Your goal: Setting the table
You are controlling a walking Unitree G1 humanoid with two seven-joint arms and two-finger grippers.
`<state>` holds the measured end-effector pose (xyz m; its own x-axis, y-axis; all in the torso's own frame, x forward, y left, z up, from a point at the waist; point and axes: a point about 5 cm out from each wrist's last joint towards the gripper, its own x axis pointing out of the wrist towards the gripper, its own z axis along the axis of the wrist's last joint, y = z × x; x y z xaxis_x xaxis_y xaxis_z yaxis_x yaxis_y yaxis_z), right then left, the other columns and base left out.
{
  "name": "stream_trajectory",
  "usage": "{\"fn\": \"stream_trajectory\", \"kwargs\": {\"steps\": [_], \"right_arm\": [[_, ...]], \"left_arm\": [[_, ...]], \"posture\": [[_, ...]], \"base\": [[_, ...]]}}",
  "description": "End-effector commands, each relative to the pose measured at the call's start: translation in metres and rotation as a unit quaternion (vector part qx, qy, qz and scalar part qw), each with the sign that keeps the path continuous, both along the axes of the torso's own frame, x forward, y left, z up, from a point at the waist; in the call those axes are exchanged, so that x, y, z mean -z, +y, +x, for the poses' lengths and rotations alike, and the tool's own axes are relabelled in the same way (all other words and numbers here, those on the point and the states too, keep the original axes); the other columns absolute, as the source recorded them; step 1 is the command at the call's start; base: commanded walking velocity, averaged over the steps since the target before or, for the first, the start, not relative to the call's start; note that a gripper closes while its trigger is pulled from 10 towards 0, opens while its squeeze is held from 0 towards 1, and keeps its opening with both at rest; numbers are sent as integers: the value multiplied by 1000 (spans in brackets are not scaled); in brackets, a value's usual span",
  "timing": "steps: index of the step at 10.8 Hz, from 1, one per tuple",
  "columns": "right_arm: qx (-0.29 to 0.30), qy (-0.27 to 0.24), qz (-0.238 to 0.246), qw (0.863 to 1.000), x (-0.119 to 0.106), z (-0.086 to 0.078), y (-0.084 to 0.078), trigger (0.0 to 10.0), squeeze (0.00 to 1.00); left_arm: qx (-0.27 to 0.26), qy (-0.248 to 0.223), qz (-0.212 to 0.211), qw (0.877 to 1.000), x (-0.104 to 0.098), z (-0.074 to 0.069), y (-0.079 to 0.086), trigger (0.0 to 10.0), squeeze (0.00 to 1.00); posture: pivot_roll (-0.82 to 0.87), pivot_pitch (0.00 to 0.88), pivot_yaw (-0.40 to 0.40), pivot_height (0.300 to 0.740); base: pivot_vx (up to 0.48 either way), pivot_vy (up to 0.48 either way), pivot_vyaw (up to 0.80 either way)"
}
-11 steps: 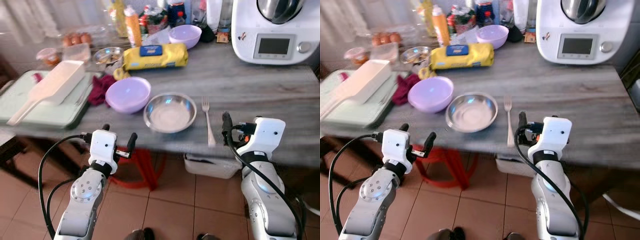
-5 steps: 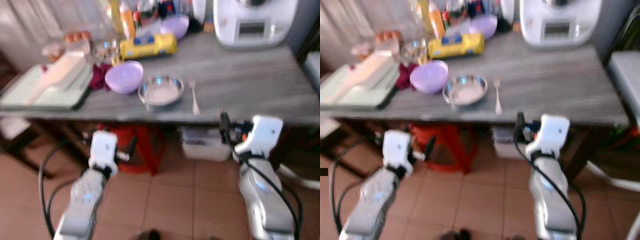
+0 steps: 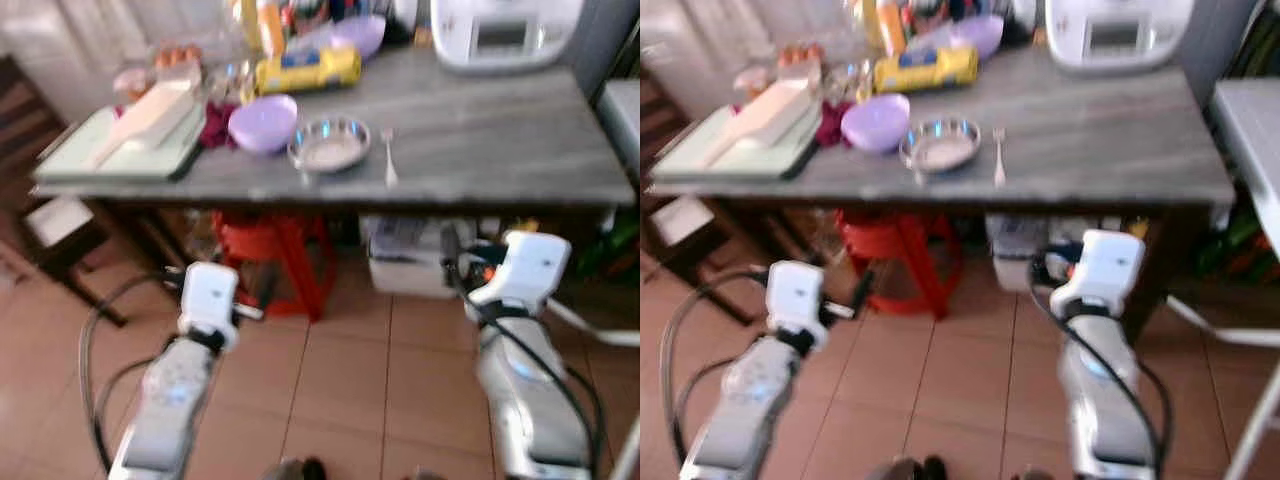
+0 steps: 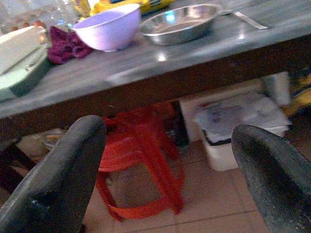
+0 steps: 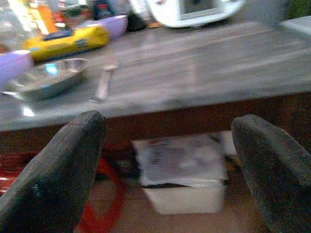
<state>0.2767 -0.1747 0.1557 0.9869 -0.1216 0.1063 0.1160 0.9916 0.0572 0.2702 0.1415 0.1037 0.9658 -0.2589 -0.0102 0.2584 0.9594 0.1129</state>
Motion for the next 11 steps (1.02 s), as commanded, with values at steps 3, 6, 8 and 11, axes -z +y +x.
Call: {"fn": "stream_trajectory", "kwargs": {"steps": [3, 6, 8, 11], "right_arm": [[-7, -1, 7, 1000, -1, 0, 5, 10000, 0], [-11, 2, 1, 1000, 0, -1, 3, 10000, 0], [-9, 3, -1, 1000, 0, 0, 2, 10000, 0], [-15, -1, -3, 1000, -1, 2, 7, 10000, 0]], "left_arm": [[-1, 2, 10, 1000, 2, -1, 4, 10000, 0], [13, -6, -2, 1000, 2, -1, 3, 10000, 0], [35, -13, -17, 999, -2, -1, 0, 10000, 0], [49, -25, -19, 998, -6, 0, -1, 10000, 0]], "posture": [[-108, 117, 142, 740], [-113, 123, 135, 740], [-115, 122, 133, 740], [-114, 119, 130, 740]], "base": [[-265, 0, 0], [-87, 0, 0], [0, 0, 0], [0, 0, 0]]}}
